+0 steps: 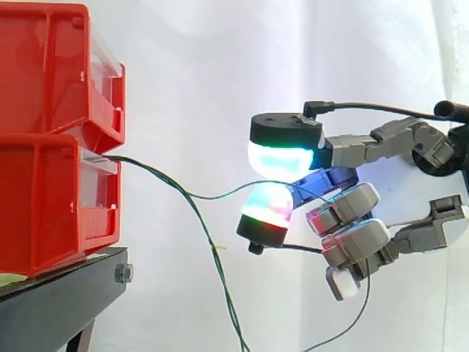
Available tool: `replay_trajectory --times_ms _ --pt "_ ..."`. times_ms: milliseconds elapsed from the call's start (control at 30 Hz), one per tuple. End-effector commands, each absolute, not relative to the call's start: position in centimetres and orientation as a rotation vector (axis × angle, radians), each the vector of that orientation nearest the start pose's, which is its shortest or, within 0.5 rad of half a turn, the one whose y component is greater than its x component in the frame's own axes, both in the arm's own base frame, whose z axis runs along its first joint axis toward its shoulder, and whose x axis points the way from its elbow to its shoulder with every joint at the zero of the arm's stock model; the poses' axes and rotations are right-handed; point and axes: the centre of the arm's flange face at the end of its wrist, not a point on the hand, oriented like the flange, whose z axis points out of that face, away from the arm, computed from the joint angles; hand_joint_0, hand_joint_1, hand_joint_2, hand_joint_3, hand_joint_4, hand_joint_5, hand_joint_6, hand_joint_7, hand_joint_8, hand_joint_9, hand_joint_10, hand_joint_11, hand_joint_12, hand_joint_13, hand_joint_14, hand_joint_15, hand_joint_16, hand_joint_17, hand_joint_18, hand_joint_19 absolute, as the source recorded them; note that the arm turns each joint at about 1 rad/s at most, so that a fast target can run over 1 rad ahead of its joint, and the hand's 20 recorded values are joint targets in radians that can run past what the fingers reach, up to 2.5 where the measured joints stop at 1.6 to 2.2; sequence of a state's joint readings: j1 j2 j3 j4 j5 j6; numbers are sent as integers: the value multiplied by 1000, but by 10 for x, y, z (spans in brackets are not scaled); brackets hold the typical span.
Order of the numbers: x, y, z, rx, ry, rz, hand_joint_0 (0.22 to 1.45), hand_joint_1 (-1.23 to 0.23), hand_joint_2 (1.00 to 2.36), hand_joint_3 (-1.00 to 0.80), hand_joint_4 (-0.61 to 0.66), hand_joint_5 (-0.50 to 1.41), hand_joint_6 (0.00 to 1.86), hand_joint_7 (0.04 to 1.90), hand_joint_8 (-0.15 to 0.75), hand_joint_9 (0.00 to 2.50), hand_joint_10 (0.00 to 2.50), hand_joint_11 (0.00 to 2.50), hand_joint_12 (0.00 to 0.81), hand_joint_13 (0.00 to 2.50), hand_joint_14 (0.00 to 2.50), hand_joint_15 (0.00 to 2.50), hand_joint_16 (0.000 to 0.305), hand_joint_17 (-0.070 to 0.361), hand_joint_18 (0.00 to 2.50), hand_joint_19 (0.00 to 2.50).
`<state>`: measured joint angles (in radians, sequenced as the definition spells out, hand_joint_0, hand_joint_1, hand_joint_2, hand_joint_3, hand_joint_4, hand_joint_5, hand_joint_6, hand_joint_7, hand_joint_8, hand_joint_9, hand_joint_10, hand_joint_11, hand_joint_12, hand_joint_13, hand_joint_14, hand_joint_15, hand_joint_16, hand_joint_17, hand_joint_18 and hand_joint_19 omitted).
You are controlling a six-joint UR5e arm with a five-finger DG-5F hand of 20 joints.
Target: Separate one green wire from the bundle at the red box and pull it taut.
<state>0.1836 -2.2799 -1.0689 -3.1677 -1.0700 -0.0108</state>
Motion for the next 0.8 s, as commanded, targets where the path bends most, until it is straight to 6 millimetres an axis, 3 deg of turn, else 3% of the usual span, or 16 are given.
replay_trajectory --times_ms 0,167,500,667,767 --pt "743 -46 287 1433 1166 797 595 -630 1014 -302 102 -169 916 1049 239 1043 841 1438 300 1377 9 1476 52 117 961 736" --pt "743 -46 287 1431 1167 796 599 -698 1018 -154 75 -166 933 1039 262 1042 923 1361 331 1386 9 1440 55 125 990 716" --pt "743 -46 287 1430 1169 796 615 -739 1020 -68 19 -143 931 1102 277 1082 901 1362 355 1372 11 1421 56 125 997 698" --pt "744 -46 286 1430 1172 798 614 -753 1020 -44 -4 -136 923 1139 276 1121 795 1403 377 1307 17 1326 56 126 995 684" --pt "744 -46 287 1437 1162 808 612 -761 1018 -33 -14 -129 918 1148 288 1140 771 1364 410 1194 22 1145 56 126 985 660"
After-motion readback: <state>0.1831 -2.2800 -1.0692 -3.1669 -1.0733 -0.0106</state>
